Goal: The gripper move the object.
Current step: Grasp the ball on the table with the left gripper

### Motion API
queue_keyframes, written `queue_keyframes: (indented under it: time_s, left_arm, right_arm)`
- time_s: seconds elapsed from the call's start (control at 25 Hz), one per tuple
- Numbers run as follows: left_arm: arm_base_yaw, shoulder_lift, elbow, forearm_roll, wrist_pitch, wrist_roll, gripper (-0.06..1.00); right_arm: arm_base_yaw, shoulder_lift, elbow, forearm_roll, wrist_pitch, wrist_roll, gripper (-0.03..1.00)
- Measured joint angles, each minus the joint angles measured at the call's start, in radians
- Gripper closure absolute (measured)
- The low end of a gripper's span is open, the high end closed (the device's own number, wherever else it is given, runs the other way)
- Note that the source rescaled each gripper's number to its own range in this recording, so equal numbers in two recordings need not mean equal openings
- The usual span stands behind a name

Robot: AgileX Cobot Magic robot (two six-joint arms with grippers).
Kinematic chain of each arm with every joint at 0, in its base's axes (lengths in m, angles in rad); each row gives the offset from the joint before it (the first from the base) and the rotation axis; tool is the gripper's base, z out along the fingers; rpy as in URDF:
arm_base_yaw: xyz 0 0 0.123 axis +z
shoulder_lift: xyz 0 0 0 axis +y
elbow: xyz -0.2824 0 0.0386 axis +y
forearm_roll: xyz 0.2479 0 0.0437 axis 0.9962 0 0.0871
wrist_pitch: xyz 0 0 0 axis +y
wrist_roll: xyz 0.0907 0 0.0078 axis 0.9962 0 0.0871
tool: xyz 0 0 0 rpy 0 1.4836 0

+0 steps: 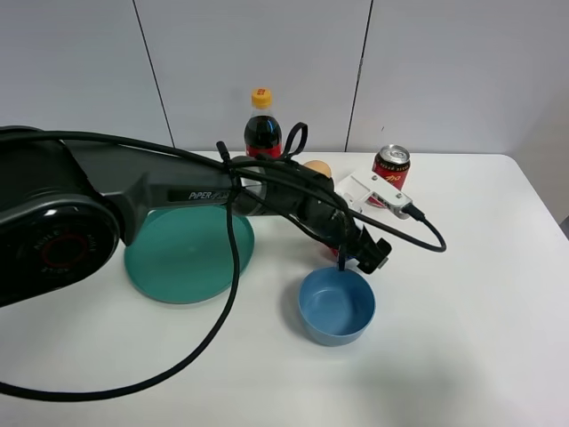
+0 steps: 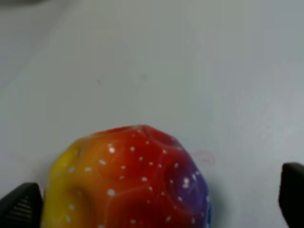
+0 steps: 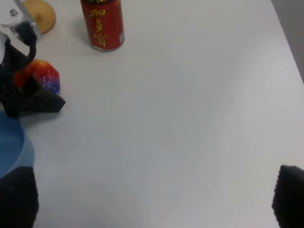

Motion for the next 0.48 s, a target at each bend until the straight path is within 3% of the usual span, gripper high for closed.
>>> queue_keyframes:
  time_s: [0.48]
  left_arm:
    - [0.028,0.016,0.0,-0.008,-0.035,0.0,-0.06]
  right_arm:
    - [0.0,0.0,0.0,0.0,0.0,0.0,-0.03]
